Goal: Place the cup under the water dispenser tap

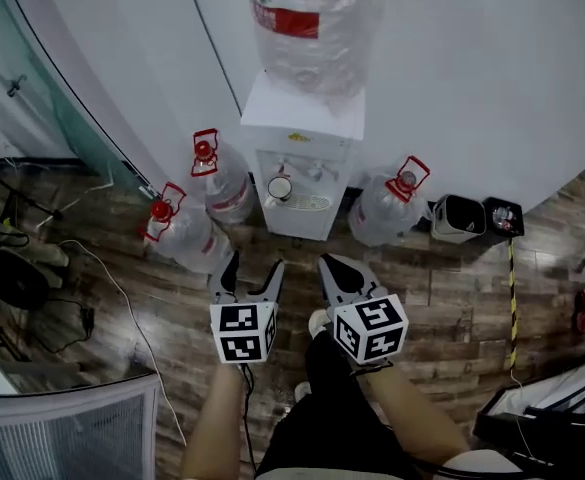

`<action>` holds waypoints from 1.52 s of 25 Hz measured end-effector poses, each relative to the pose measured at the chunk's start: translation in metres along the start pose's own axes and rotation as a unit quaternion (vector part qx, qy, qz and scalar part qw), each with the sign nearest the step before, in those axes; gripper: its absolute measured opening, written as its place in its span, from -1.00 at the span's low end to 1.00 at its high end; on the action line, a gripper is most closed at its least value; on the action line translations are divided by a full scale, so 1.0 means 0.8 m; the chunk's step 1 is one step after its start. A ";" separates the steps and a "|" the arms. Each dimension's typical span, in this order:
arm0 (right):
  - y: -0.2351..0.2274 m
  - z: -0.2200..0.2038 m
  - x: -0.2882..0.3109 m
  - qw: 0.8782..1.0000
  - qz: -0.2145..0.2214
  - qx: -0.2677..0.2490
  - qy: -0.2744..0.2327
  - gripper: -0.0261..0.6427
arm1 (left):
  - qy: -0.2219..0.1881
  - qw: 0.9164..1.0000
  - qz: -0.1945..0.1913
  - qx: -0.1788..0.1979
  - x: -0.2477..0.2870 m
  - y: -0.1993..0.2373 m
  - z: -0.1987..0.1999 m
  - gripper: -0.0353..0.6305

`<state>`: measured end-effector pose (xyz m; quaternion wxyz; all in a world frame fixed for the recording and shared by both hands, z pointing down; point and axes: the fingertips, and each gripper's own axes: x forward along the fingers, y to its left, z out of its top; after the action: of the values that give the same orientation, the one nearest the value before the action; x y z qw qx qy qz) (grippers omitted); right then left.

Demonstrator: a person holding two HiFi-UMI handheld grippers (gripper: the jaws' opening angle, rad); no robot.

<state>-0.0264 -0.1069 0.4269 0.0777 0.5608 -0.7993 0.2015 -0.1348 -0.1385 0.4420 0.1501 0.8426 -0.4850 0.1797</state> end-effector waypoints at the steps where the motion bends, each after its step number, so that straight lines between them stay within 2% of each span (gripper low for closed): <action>1: 0.007 0.009 -0.012 1.000 0.000 -0.002 -0.003 -0.86 | 0.000 1.000 -0.003 0.002 -0.015 -0.007 0.007 0.25; 7: 0.041 0.047 -0.093 1.000 0.001 -0.010 0.003 -0.86 | 0.013 1.000 -0.018 0.001 -0.115 -0.046 0.034 0.07; 12: 0.071 0.070 -0.157 1.000 0.011 -0.020 0.013 -0.86 | 0.030 1.000 -0.001 -0.010 -0.189 -0.058 0.044 -0.17; 15: 0.079 0.078 -0.183 0.999 0.015 -0.029 0.017 -0.86 | 0.024 0.999 0.003 -0.023 -0.216 -0.071 0.049 -0.30; 19: 0.084 0.099 -0.212 0.999 0.026 -0.031 0.004 -0.86 | -0.005 0.999 0.003 -0.042 -0.246 -0.093 0.068 -0.54; 26: 0.078 0.116 -0.252 0.998 0.047 -0.030 -0.015 -0.86 | -0.031 0.999 0.005 -0.027 -0.262 -0.150 0.095 -0.73; 31: 0.078 0.124 -0.258 0.997 0.067 -0.035 -0.015 -0.86 | -0.030 0.999 0.015 -0.024 -0.256 -0.169 0.107 -0.75; 38: 0.066 0.131 -0.252 0.997 0.073 -0.036 -0.012 -0.86 | -0.026 0.999 0.026 -0.018 -0.245 -0.172 0.112 -0.75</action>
<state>0.0075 0.0398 0.2487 0.0733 0.5002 -0.8457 0.1712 -0.0914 0.0393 0.2634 0.1478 0.8313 -0.5133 0.1533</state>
